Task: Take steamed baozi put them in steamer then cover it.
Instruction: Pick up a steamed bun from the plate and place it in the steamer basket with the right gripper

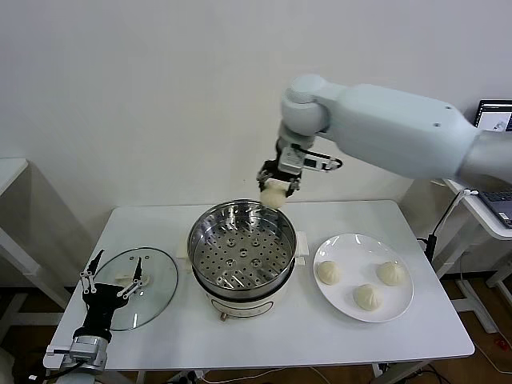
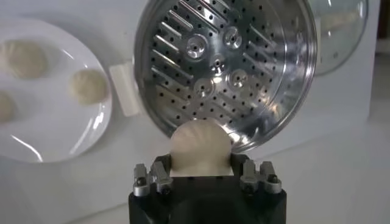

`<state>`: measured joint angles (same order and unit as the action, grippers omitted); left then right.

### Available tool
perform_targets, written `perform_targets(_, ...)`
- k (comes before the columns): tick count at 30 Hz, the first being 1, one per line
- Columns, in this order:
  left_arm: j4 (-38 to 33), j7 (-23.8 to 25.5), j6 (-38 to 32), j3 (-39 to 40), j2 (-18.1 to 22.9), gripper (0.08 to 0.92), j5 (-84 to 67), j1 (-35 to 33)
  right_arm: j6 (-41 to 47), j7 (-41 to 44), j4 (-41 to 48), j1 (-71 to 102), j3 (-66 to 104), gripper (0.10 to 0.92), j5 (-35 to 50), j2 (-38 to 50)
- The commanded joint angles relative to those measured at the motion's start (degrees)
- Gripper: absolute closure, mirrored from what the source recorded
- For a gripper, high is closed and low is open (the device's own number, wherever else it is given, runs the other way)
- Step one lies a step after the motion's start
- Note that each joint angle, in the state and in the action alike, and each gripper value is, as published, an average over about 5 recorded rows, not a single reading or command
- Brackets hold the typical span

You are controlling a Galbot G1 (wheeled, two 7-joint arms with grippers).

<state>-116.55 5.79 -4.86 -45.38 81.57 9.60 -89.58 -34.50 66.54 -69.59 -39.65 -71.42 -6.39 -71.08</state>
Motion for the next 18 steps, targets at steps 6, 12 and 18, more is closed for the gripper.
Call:
perform_targets(6, 1.72, 0.20, -0.11, -0.63, -0.26, 0.177, -0.19, 0.63, -6.12, -3.65, 5.29, 7.67, -0.44, 0.364, -6.09, -6.42)
perform_targets(12, 2.21, 0.43, -0.43, -0.90, -0.25, 0.177, -0.19, 0.70, -6.84, -4.58, 9.69, 10.17, 0.81, 0.364, -8.16, -8.61)
perform_targets(18, 2.11, 0.67, -0.69, -1.26, -0.19, 0.177, -0.30, 0.52, -7.95, -4.63, 14.48, 12.26, 2.39, 0.364, -10.24, -10.45)
